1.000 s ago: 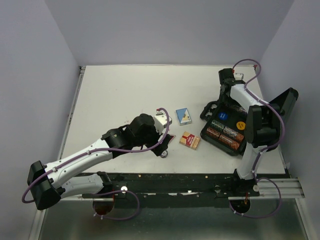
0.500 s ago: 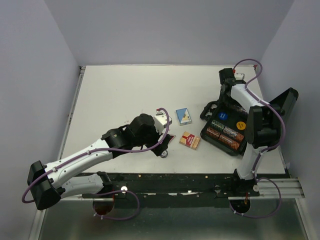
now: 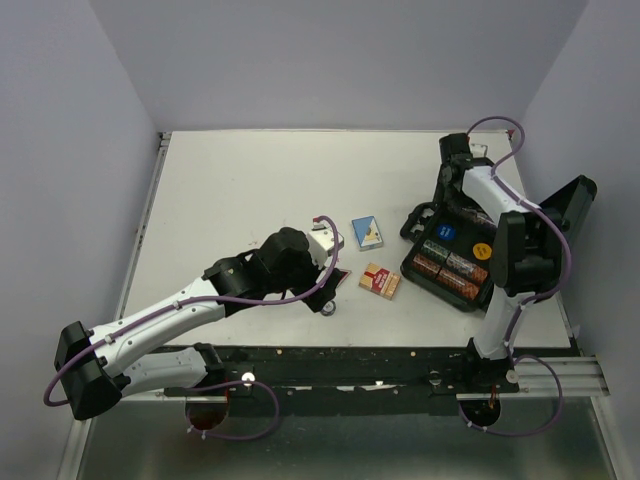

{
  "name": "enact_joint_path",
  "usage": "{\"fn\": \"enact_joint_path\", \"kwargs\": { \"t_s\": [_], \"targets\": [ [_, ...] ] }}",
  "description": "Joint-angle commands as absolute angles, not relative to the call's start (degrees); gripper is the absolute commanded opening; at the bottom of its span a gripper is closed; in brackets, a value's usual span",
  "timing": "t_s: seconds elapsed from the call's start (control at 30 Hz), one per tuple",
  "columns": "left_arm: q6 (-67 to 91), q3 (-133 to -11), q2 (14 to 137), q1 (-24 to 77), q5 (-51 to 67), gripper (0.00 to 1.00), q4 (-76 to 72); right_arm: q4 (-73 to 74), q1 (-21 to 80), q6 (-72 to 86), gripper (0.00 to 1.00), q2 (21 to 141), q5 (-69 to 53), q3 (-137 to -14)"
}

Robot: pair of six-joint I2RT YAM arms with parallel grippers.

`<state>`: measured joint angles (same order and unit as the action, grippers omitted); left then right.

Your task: Pack up texas hold em set

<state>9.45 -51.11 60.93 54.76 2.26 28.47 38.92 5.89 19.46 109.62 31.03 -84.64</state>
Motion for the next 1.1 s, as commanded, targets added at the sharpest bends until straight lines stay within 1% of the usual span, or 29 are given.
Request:
{"fn": "enact_joint_path", "kwargs": {
  "t_s": [0.0, 0.3, 0.7, 0.9, 1.07],
  "targets": [
    [9.05, -51.33, 60.56, 54.67, 3.25, 0.99, 28.65, 38.67, 5.54, 19.51, 0.94, 111.18, 29.79, -87.54],
    [9.05, -51.33, 60.38, 54.67, 3.43, 0.99, 28.65, 39.20, 5.54, 19.34, 0.92, 111.10, 31.64, -86.84],
    [8.96, -51.24, 60.29, 54.67, 2.99, 0.99, 28.65, 38.23, 5.27, 18.37, 0.95, 113.64, 29.36, -88.68],
    [8.96, -51.24, 60.56, 54.67, 3.16, 0.99, 28.57, 38.76, 5.36, 17.93, 0.95, 115.22, 30.76, -89.30],
    [8.96, -51.24, 60.47, 54.67, 3.08, 0.99, 28.65, 39.46, 5.19, 19.07, 0.95, 113.03, 33.49, -87.46]
  ]
}}
